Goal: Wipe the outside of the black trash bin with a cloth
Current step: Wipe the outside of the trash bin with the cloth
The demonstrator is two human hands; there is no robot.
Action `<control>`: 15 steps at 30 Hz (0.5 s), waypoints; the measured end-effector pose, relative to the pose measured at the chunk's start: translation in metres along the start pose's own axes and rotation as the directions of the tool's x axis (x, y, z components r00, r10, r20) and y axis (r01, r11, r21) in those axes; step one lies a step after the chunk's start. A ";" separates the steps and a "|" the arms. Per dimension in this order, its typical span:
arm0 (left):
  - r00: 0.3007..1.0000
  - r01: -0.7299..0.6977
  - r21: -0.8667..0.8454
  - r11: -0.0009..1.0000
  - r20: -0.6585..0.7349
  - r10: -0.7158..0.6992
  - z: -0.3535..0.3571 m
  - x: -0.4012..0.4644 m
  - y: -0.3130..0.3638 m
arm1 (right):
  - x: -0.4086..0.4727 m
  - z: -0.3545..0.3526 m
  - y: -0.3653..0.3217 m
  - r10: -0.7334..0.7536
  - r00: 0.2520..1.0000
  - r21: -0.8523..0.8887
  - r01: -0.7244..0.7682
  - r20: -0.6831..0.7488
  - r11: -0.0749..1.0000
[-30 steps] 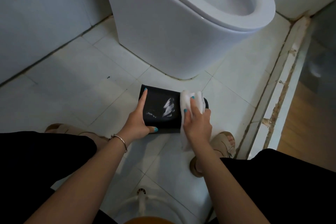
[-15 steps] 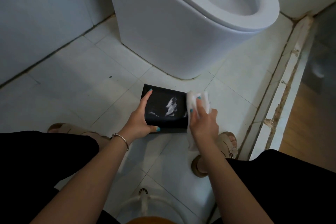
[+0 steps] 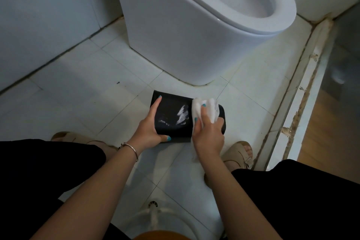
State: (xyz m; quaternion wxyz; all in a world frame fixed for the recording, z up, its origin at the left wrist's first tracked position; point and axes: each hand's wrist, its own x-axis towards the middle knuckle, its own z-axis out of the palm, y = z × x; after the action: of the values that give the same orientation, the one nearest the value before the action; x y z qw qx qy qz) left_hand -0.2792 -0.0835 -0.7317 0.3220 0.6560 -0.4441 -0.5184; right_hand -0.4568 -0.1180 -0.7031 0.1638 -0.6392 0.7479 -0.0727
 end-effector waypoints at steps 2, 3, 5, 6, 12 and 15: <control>1.000 0.001 -0.003 1.000 0.005 -0.001 0.000 0.000 -0.001 | 0.002 -0.006 0.007 -0.090 0.996 -0.034 0.091 0.023 0.995; 1.000 -0.003 -0.003 1.000 0.009 0.003 -0.001 0.001 0.000 | 0.007 -0.010 0.015 -0.099 0.995 -0.043 0.100 0.025 0.994; 1.000 -0.009 -0.003 1.000 0.015 0.009 -0.002 0.001 0.002 | 0.019 -0.015 0.031 -0.014 1.000 -0.035 0.014 -0.002 0.999; 1.000 -0.009 -0.005 1.000 0.018 0.009 -0.002 0.001 0.002 | 0.023 -0.015 0.037 0.066 0.998 -0.018 -0.066 -0.025 0.998; 1.000 -0.012 -0.003 1.000 0.024 0.012 -0.001 0.000 0.003 | 0.013 -0.006 0.018 0.144 0.986 -0.047 -0.148 -0.084 0.988; 1.000 -0.011 -0.005 1.000 0.009 0.011 0.000 0.001 0.002 | 0.004 -0.003 0.010 0.089 0.996 -0.004 -0.090 -0.028 0.996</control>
State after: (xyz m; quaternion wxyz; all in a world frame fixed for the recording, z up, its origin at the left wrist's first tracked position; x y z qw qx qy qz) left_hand -0.2796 -0.0855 -0.7305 0.3245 0.6503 -0.4480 -0.5207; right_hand -0.4675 -0.1206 -0.7038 0.1547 -0.6044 0.7782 -0.0722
